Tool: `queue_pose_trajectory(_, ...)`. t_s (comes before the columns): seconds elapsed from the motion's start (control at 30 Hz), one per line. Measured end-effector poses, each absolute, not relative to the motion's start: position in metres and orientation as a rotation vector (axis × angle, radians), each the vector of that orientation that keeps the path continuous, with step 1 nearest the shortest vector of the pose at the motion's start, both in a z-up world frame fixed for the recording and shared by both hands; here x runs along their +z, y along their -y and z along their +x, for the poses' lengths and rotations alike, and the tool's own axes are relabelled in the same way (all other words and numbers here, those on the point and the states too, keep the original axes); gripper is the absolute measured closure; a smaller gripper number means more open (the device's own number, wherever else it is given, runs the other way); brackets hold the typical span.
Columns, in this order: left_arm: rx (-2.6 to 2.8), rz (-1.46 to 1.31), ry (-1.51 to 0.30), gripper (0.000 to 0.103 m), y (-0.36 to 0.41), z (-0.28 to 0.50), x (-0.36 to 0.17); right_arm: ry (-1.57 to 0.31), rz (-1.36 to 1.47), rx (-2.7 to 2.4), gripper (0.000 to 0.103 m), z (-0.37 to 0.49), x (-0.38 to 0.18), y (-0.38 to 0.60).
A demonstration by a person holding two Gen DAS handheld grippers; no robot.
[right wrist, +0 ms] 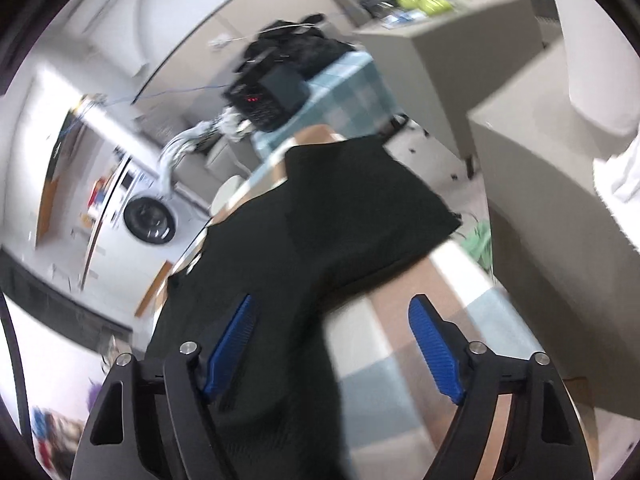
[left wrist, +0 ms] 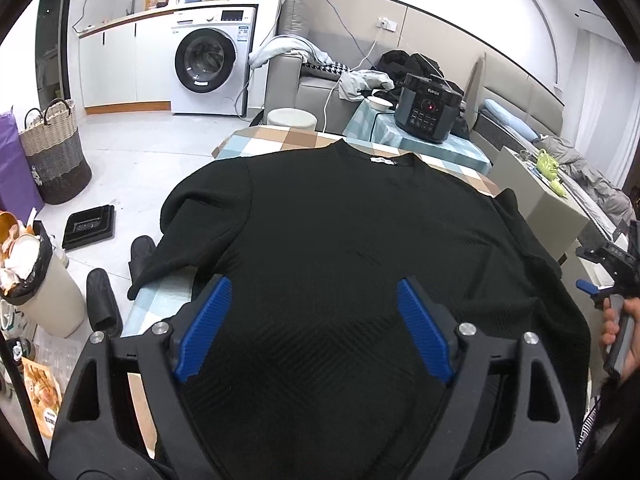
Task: Fold small clothes
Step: 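Roll the right tool and grasp the sleeve edge of the black shirt, then fold the held sleeve across the shirt body with the right tool, then open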
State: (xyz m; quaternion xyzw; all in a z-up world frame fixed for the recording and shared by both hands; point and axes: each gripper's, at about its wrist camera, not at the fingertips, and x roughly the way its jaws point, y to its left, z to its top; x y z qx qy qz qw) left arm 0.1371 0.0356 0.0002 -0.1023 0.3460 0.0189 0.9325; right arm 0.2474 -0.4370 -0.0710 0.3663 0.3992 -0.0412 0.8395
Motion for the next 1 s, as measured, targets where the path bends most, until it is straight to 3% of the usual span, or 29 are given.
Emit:
queue_pose_trajectory(0.33,0.052,-0.206,-0.755,0.02,-0.033,0.169,-0.026,-0.899,0.832,-0.181,0.027,0.289,-0.109,0.477)
queue_pose_trajectory(0.7,0.044,-0.196,-0.779,0.02,-0.024,0.186,-0.045,-0.956,0.672,-0.328,0.029,0.312,-0.119,0.478)
queue_pose_trajectory(0.87,0.05,-0.2,-0.779,0.02,-0.024,0.183,-0.045,-0.961,0.637,-0.339,0.064,0.316,-0.126,0.479)
queue_pose_trajectory(0.9,0.053,-0.2,-0.777,0.02,-0.024,0.183,-0.045,-0.947,0.608,-0.349,0.08,0.317,-0.122,0.477)
queue_pose_trajectory(0.93,0.053,-0.202,-0.777,0.02,-0.027,0.179,-0.044,-0.929,0.573,-0.367,0.088,0.318,-0.117,0.474)
queue_pose_trajectory(1.0,0.054,-0.206,-0.772,0.02,-0.028,0.177,-0.043,-0.892,0.539,-0.362,0.091,0.317,-0.105,0.469)
